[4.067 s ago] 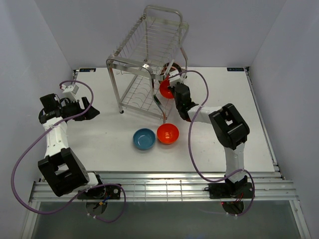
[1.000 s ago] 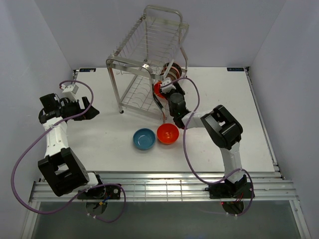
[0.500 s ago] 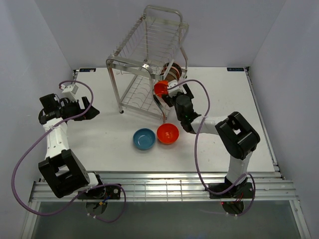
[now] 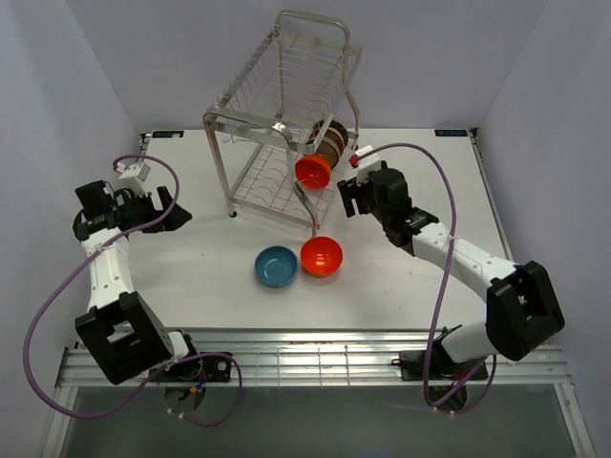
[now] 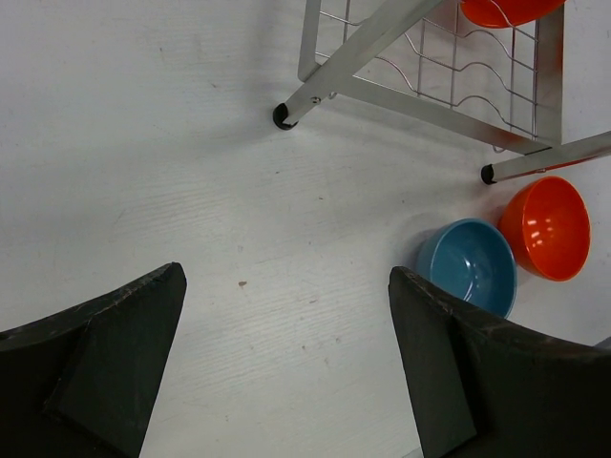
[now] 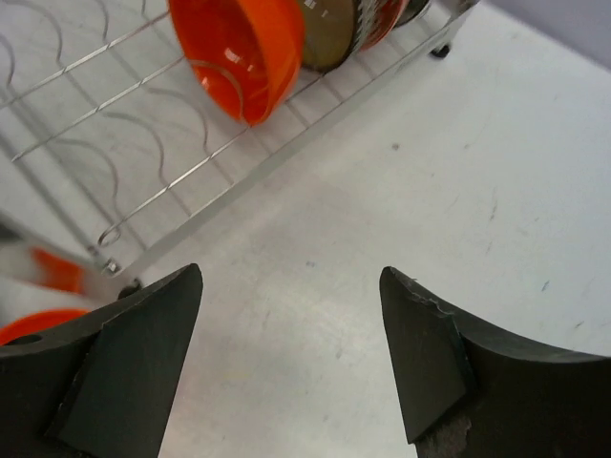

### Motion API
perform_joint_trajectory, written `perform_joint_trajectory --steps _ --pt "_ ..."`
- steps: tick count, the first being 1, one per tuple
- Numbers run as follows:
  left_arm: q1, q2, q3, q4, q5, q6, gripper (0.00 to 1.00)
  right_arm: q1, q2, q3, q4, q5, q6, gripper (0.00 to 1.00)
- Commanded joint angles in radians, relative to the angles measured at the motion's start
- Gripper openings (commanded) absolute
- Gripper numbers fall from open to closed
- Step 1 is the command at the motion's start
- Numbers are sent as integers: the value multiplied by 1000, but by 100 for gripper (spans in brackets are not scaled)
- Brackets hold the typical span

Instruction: Load the bowls into the dish rack

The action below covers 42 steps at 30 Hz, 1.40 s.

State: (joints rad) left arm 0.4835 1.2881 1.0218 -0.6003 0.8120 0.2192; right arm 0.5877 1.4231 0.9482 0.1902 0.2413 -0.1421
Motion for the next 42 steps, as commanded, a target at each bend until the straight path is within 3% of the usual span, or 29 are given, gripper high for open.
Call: perform_joint_trajectory --steps 1,9,24,34,37,40,42 --pt "7 -38 14 -24 42 11 98 -8 -50 18 -300 -195 171 81" --pt "7 -42 20 -38 36 11 98 -6 16 1 -455 -376 352 74" --pt "7 -27 -5 -55 30 35 98 26 79 -103 -400 -395 420 58" --pt "7 -29 -19 -49 27 39 98 32 146 -75 -382 -408 453 36" --pt "7 -27 -20 -47 29 39 98 32 137 -68 -386 -410 460 26" --pt "7 -24 -15 -46 30 37 98 31 102 -65 -394 -396 461 8" --pt "6 -26 -9 -46 32 35 98 26 77 -69 -400 -372 466 8"
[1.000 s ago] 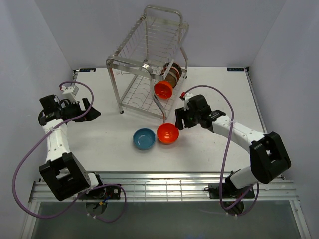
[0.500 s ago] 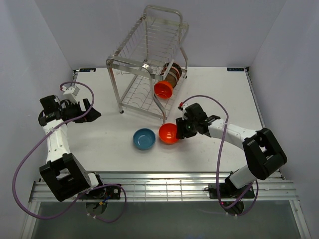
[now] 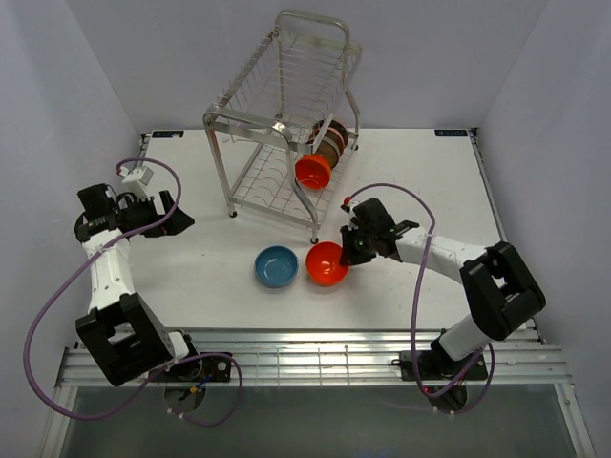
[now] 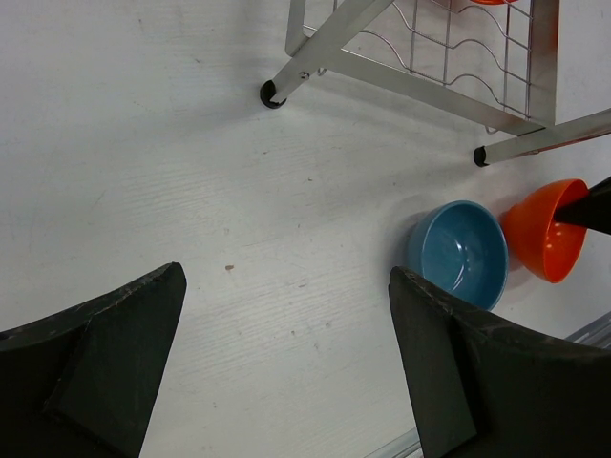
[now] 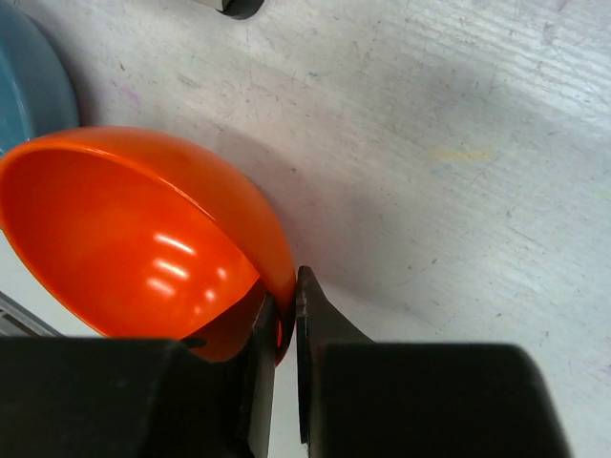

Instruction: Load the bowls into the dish rack

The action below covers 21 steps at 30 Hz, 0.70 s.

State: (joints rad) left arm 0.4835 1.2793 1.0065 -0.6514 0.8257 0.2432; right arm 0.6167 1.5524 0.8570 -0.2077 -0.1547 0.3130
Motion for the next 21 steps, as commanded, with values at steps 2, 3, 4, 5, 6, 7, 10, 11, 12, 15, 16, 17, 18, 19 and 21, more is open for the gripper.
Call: perform_joint_trajectory --steps 2,3,4,5,6,7,10,11,12,15,16,17,18,19,21 --pt "6 -18 10 7 23 10 98 -8 -101 20 -9 59 12 8" --pt "7 -21 12 9 21 7 98 -6 -119 20 -9 116 12 8" --pt "7 -21 12 12 20 5 98 -9 -158 22 -7 147 3 8" --pt "7 -26 14 13 16 -1 98 -11 -173 25 -1 191 -5 8" --pt "7 -29 14 18 18 -1 98 -12 -189 31 1 263 -12 8" --pt "7 -32 14 19 15 -7 98 -12 -207 46 7 308 -28 8" --pt "7 -34 18 24 15 -12 98 -12 -233 65 48 452 -77 8" --pt "7 -35 20 24 16 -12 98 -12 -241 63 71 475 -118 8" --pt "7 -37 20 24 26 -12 98 -12 -245 60 132 506 -142 8" --pt "7 -52 12 25 49 10 98 -15 -264 57 235 524 -218 8" --pt "6 -69 7 29 52 14 98 -14 -264 60 246 526 -227 8" --pt "6 -78 -3 30 56 15 98 -15 -262 72 249 524 -229 8" --pt "7 -89 -6 32 64 16 98 -15 -265 80 249 509 -229 8" --pt "7 -116 -9 26 108 28 98 -15 -270 86 240 495 -224 8" --pt "7 -165 -20 6 171 62 97 -12 -304 94 220 454 -200 8"
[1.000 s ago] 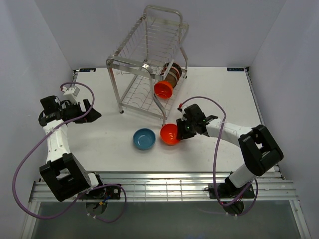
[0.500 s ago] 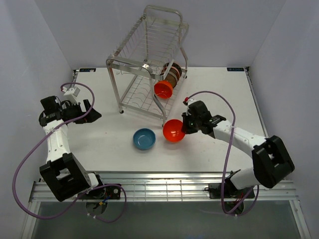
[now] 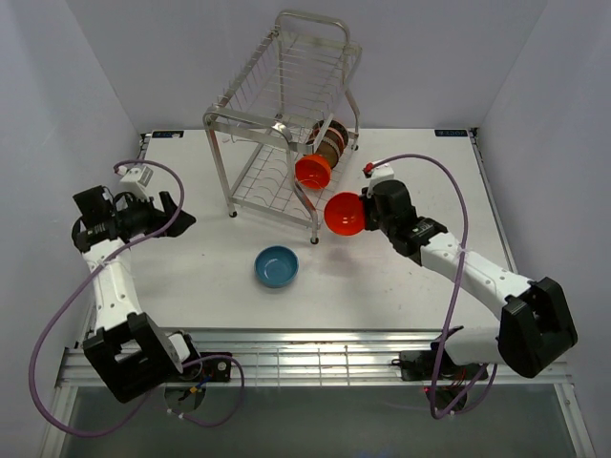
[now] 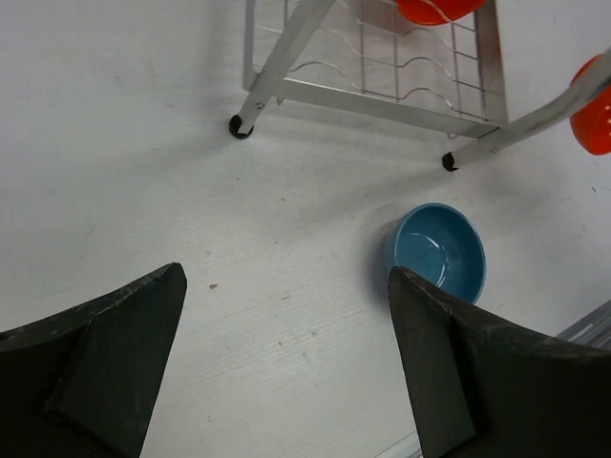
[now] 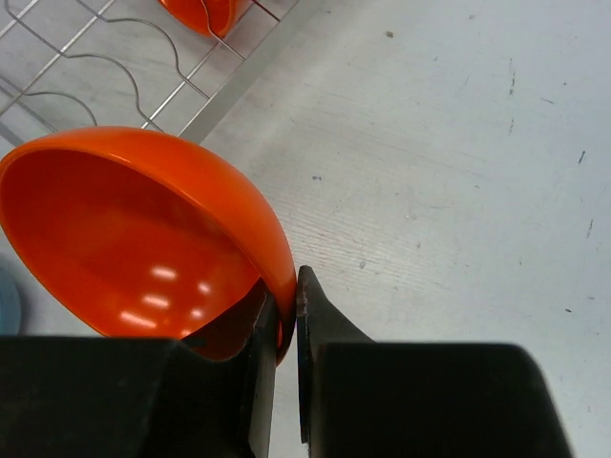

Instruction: Load the bowls into the dish rack

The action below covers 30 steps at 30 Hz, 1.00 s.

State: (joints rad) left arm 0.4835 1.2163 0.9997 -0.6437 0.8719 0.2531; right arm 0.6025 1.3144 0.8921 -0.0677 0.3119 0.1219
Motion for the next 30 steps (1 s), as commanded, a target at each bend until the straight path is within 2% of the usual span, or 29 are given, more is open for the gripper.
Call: perform_joint_trajectory --steps 1,4,7,10,11,12,13,14,17,18,20,21,22,23,27,30 --pt "6 -165 -16 -1 177 61 97 0 -79 62 34 -39 7 8" --pt "-14 -250 -23 -40 280 87 95 25 -130 80 -59 -114 51 8" --pt "-95 -359 -16 -54 299 83 94 63 -179 79 -96 -157 53 8" --pt "-297 -402 2 -51 199 26 90 107 -217 61 -103 -192 24 8" --pt "-362 -400 8 -51 115 -10 89 117 -225 56 -101 -192 16 8" --pt "-494 -391 14 -50 70 -26 87 146 -239 50 -100 -192 4 8" --pt "-558 -383 26 -47 26 -34 87 160 -248 27 -92 -200 -37 8" --pt "-677 -371 34 -33 -81 -61 87 172 -257 16 -74 -224 -57 8" --pt "-877 -276 101 -28 -256 -80 86 232 -300 -21 -58 -224 -152 8" --pt "-999 -247 125 -28 -357 -84 85 244 -311 -27 -66 -180 -159 8" --pt "-1033 -157 193 -17 -379 -95 85 250 -311 -25 -96 -99 -145 8" --pt "-1072 -124 215 -19 -445 -103 84 250 -317 -31 -110 3 -128 8" --pt "-1100 -65 235 -19 -477 -103 84 240 -328 -39 -124 42 -93 8" --pt "-1169 -42 264 -13 -505 -100 84 235 -342 -62 -132 67 -73 8" --pt "-1263 61 283 42 -570 -176 83 211 -414 -90 -182 70 71 8" --pt "-1303 120 275 98 -629 -259 80 203 -437 -104 -170 52 87 8"
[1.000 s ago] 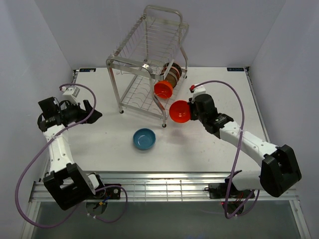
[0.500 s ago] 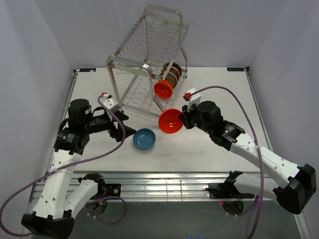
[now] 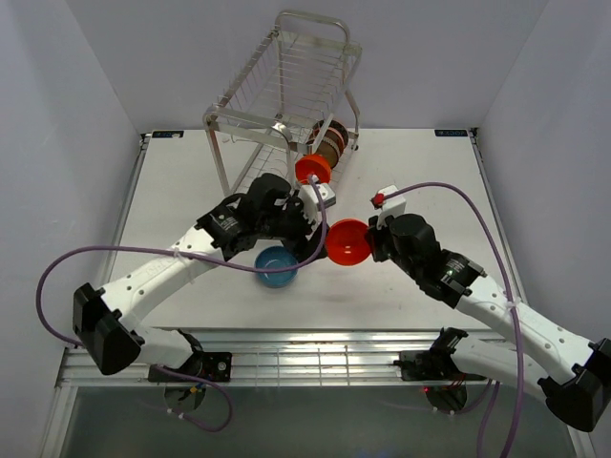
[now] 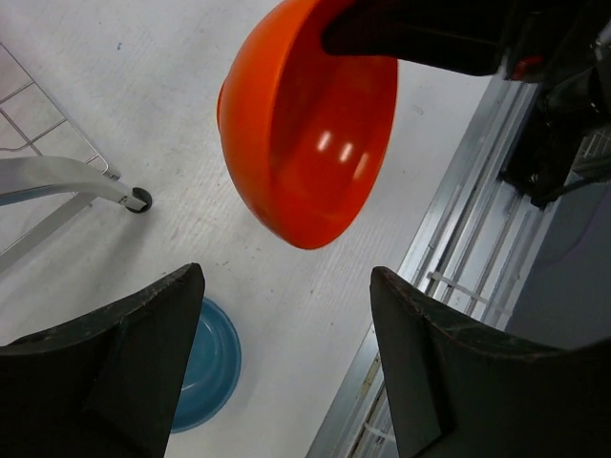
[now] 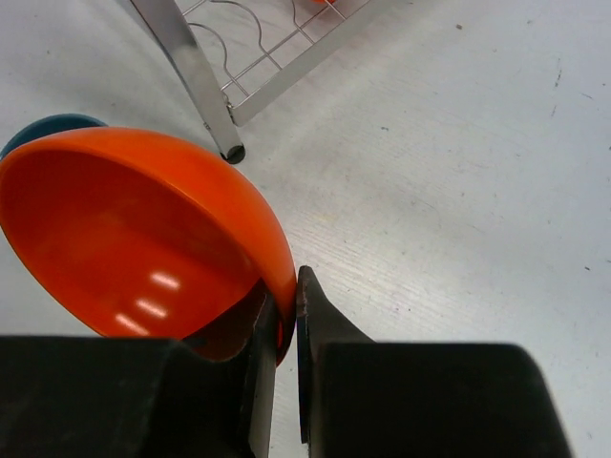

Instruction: Load the bowls into the dish rack

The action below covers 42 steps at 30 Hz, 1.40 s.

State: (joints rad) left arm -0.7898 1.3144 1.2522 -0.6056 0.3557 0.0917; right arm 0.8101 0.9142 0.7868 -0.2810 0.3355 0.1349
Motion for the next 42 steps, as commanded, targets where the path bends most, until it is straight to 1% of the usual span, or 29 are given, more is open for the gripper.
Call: perform_joint_trajectory --steps 1,5,7,10,11,13,14,15,18,20,22,23,25,26,27,28,30,32,34,40,42 --pt "-40 34 30 73 -157 -125 81 -6 -40 -1 46 30 72 8" --pt "-81 120 111 109 -271 -118 80 -9 -52 -11 46 -1 68 8" --pt "-94 143 153 110 -274 -104 80 -9 -57 -24 45 7 63 8" --pt "-135 166 158 124 -303 -98 80 -11 -74 -37 55 25 63 8" --pt "-144 169 154 135 -323 -71 80 -12 -86 -35 57 23 75 8" --pt "-144 184 153 144 -340 -84 76 -15 -92 -29 51 10 84 8" --pt "-144 192 157 153 -380 -83 75 -18 -94 -20 49 10 94 8" --pt "-146 200 164 156 -395 -117 73 -23 -94 -14 48 10 95 8" --pt "-146 239 203 158 -370 -124 69 -32 -89 9 54 8 95 8" --pt "-144 266 228 155 -374 -132 63 -31 -90 14 57 -3 92 8" --pt "-144 276 239 156 -388 -136 56 -32 -92 15 52 -1 92 8" --pt "-144 281 242 156 -396 -141 45 -32 -95 15 51 6 95 8" --pt "-144 279 248 155 -400 -156 30 -34 -94 23 46 8 117 8" --pt "-144 279 251 153 -397 -165 13 -35 -94 25 49 11 123 8" --pt "-144 281 257 152 -396 -174 4 -37 -90 28 52 13 129 8" --pt "-143 282 263 147 -394 -187 0 -37 -87 31 57 17 138 8" --pt "-135 287 289 144 -386 -227 0 -42 -77 49 71 34 143 15" --pt "-114 293 311 133 -357 -272 0 -48 -71 61 92 60 147 19" --pt "-95 304 338 132 -298 -297 0 -51 -69 71 111 68 143 19" --pt "-95 307 363 130 -296 -305 0 -57 -69 84 112 83 158 20" --pt "-95 301 363 132 -282 -305 0 -63 -67 85 114 68 163 10"
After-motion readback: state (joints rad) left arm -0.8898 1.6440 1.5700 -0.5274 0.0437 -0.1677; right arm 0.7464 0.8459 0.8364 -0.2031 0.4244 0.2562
